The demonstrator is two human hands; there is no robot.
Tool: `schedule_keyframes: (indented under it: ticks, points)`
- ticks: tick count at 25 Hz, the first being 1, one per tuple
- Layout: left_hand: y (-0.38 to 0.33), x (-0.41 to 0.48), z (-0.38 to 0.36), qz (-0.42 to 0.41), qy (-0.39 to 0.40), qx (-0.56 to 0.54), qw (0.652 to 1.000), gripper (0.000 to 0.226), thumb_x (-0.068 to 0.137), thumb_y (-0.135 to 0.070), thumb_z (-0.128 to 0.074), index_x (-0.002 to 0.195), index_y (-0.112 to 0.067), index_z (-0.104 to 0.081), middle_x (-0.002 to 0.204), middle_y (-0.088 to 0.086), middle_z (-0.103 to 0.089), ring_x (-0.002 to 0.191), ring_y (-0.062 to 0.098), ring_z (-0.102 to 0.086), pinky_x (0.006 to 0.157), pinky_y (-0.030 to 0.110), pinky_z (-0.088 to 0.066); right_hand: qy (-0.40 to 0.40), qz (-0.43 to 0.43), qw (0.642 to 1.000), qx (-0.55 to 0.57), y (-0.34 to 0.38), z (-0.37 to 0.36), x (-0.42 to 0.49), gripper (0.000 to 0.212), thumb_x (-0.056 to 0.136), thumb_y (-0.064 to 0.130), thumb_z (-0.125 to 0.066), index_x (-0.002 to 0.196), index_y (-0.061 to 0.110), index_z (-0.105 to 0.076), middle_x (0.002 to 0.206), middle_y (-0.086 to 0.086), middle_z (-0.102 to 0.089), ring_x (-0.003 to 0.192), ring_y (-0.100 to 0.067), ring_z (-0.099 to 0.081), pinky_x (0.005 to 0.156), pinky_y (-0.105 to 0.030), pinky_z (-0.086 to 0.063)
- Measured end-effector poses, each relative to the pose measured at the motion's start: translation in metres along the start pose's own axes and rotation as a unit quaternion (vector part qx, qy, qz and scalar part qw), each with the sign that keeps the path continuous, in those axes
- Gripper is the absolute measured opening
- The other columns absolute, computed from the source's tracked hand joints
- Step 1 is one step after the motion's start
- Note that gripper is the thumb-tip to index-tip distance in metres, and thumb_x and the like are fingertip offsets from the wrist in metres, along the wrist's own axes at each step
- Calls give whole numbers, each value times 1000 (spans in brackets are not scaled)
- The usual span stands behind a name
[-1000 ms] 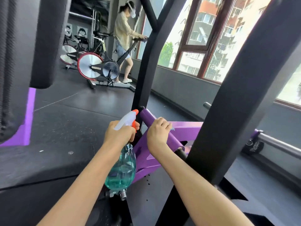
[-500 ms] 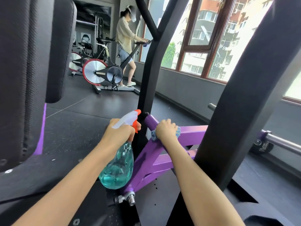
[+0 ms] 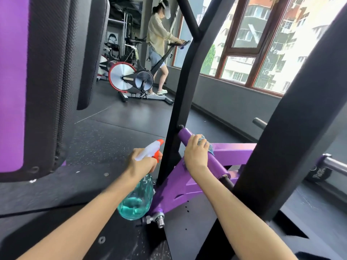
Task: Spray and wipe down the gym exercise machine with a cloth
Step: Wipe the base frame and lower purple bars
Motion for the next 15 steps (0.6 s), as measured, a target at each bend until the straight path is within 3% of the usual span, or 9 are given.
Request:
schedule_keyframes:
  ticks: [3,5,8,9,11,13,15]
  points:
    - [24,-7,5,-22,-7,-3,1000,54,58,-12,-47,105,-30,-69,87,3,-66,66,6,-54,57,12,-41,-3,54,995,-89,18,-7,22,46,97,9,-37,139,-5,-24,140,-23,-34,124,-39,-40,102,-43,-35]
    - [40,-4,11,-24,-17,29,999,54,76,0,-53,123,-24,-65,93,5,-64,83,14,-56,68,17,-42,20,100,989,-110,20,-28,15,51,97,9,-38,143,-4,-21,144,-22,-31,126,-39,-39,105,-42,-33]
    - [59,10,21,-33,-51,103,993,64,83,14,-48,140,-16,-50,99,8,-59,93,22,-53,75,17,-33,42,78,990,-113,16,-31,-8,53,91,17,-53,139,-3,-39,135,-16,-47,117,-33,-52,100,-40,-42]
    - [65,12,24,-41,-60,116,991,63,83,10,-50,141,-14,-48,98,7,-59,92,22,-52,75,17,-32,50,62,991,-112,19,-31,-7,53,90,16,-55,137,-4,-41,133,-16,-48,116,-33,-52,98,-39,-43]
    - [73,16,36,-54,-75,149,985,57,79,-8,-50,135,-16,-56,95,4,-61,86,24,-54,77,22,-35,-24,77,986,-148,29,-25,15,52,94,8,-45,140,-6,-27,142,-21,-35,126,-36,-40,104,-42,-36]
    - [82,18,52,-40,-100,157,982,45,81,-7,-52,124,-17,-59,90,0,-61,74,23,-53,74,27,-37,1,80,989,-125,39,-28,27,54,98,10,-39,143,-6,-16,144,-24,-25,129,-39,-34,105,-44,-35]
    - [88,17,58,-49,-117,167,978,47,82,-2,-52,124,-23,-56,89,-7,-61,68,18,-50,72,29,-38,40,7,987,-154,26,-38,5,53,100,16,-37,142,-9,-16,138,-27,-30,124,-40,-41,100,-46,-41]
Point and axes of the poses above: each hand's wrist, its own x-axis towards the middle knuckle, its own z-axis out of the back of the hand, y = z × x, the point moved 5 cm from there along x, towards the middle knuckle
